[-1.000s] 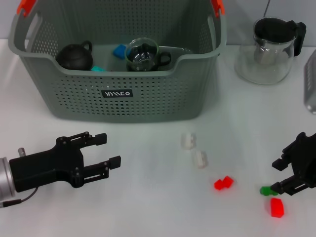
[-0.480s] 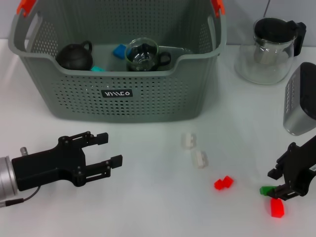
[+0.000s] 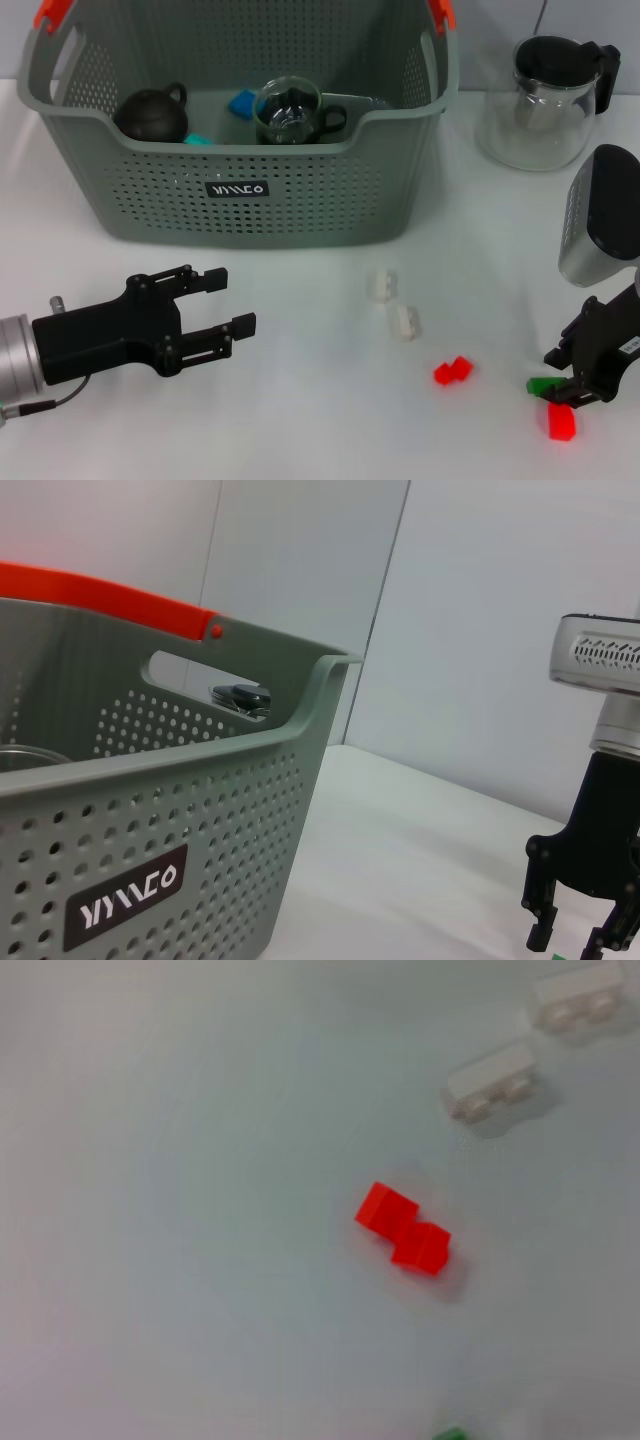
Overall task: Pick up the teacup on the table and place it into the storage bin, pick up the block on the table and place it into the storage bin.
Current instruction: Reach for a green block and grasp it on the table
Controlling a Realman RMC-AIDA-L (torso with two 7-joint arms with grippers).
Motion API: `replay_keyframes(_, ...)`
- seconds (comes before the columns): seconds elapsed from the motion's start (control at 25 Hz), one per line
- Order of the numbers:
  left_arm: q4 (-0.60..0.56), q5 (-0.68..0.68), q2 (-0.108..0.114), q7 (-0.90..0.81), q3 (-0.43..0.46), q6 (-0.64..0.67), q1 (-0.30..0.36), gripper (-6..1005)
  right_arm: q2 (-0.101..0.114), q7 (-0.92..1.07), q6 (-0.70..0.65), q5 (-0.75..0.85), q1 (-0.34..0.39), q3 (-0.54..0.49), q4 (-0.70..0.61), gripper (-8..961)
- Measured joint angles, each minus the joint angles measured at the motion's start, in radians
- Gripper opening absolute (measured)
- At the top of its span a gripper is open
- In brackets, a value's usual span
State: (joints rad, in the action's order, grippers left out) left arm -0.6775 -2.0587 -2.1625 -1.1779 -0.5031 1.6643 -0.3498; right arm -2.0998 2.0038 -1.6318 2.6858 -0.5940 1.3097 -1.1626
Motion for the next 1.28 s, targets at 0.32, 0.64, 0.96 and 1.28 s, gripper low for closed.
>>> replay_keyframes(0.32,0.006,0.0,0.001,0.001,0.0,-0.008,0.0,723,0.0,0.0,0.027,-0.001,-0.005,0.014,0.033,431)
replay_keyframes(0.64,0.006,0.0,0.001,0.001,0.0,-0.01,0.0,723,0.0,0.019,0.057,0.002,-0.004,0.016,0.034,432)
replay_keyframes(0.96,0.006,0.0,0.001,0.002,0.0,-0.011,0.0,723,0.0,0.024,0.049,-0.002,-0.003,0.027,0.035,431)
replay_keyframes(1.28,0.006,0.0,0.001,0.003,0.0,-0.013,0.002,723,0.0,0.024,0.056,-0.003,-0.006,0.046,0.057,431)
